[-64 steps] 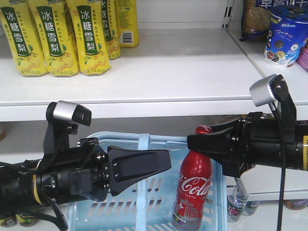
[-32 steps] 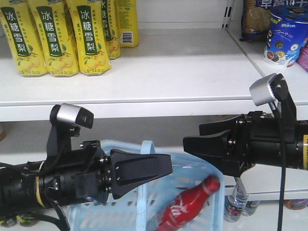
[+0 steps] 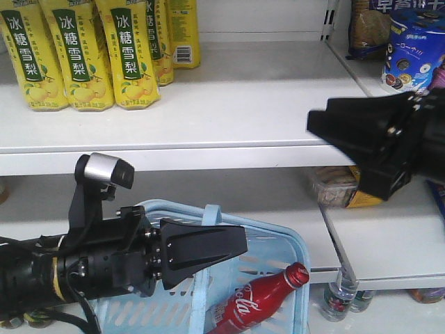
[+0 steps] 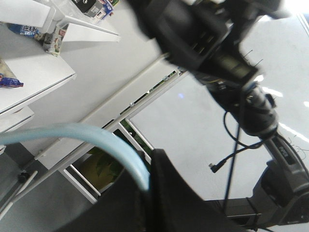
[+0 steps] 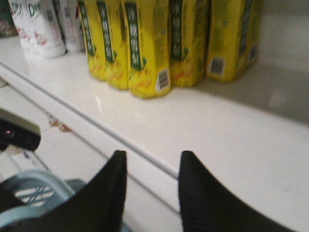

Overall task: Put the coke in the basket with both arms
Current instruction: 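Withdraw the right gripper away from the basket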

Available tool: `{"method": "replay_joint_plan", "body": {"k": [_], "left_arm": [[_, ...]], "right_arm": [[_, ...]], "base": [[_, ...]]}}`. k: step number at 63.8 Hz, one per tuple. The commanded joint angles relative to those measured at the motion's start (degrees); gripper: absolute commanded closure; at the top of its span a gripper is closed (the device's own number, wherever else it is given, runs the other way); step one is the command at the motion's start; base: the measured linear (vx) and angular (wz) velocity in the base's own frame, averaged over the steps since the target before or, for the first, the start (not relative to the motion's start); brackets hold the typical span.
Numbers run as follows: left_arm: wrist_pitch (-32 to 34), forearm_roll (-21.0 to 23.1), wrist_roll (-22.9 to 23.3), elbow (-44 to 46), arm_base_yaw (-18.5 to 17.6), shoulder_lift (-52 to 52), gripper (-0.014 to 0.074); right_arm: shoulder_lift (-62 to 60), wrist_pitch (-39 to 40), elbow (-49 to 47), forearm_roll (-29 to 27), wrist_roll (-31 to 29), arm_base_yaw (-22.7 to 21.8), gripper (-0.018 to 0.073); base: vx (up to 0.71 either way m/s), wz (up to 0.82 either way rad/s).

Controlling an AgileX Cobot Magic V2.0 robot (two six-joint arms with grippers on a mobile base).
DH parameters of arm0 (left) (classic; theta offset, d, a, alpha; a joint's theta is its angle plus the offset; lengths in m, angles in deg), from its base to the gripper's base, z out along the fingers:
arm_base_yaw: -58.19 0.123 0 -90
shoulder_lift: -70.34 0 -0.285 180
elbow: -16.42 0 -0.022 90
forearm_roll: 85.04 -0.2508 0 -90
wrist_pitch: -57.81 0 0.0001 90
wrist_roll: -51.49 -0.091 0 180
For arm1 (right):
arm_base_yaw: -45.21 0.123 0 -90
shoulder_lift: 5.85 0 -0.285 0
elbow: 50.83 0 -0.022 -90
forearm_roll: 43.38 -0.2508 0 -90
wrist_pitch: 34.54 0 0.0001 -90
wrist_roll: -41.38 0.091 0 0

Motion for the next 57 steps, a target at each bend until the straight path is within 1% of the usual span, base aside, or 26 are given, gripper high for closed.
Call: {"method": "replay_joint_plan", "body": {"k": [1, 5, 10, 15, 28, 34, 43, 57], "left_arm": [[15.48, 5.17, -0.94, 2.12, -0.23, -1.98, 0.0603], [15.48, 5.17, -0.94, 2.12, -0.23, -1.98, 0.0603], [15.48, 5.17, -0.94, 2.12, -0.23, -1.98, 0.0603], [15.48, 5.17, -0.94, 2.12, -0.23, -1.98, 0.0603], [15.48, 5.17, -0.94, 2.12, -0.23, -1.98, 0.0603], [15.48, 5.17, -0.94, 2.12, -0.23, -1.98, 0.0603], [15.48, 5.17, -0.94, 2.12, -0.23, -1.98, 0.0603], [15.48, 5.17, -0.94, 2.12, -0.23, -1.98, 0.0603]], "right_arm": [[-4.26, -5.28, -2.33, 0.46, -0.48, -0.20, 0.0576], [-6.16, -7.09, -1.20, 0.46, -0.70, -0.20, 0.0571], [-8.79, -7.34, 1.33, 0.46, -0.28, -0.20, 0.0566], [-11.82, -7.57, 6.30, 0.46, -0.43, -0.20, 0.0564], [-20.38, -12.93, 21.20, 0.46, -0.26, -0.20, 0.0564], [-23.54, -13.87, 25.86, 0.46, 0.28, -0.20, 0.0564], [-26.61, -14.02, 29.64, 0.46, 0.22, -0.20, 0.0564], [-26.98, -13.74, 29.61, 0.38, 0.22, -0.20, 0.0564]], "base": [[0.00, 0.00], [0.00, 0.00], [0.00, 0.00], [0.00, 0.00], [0.00, 0.00], [0.00, 0.00], [0.00, 0.00], [0.00, 0.00]]}}
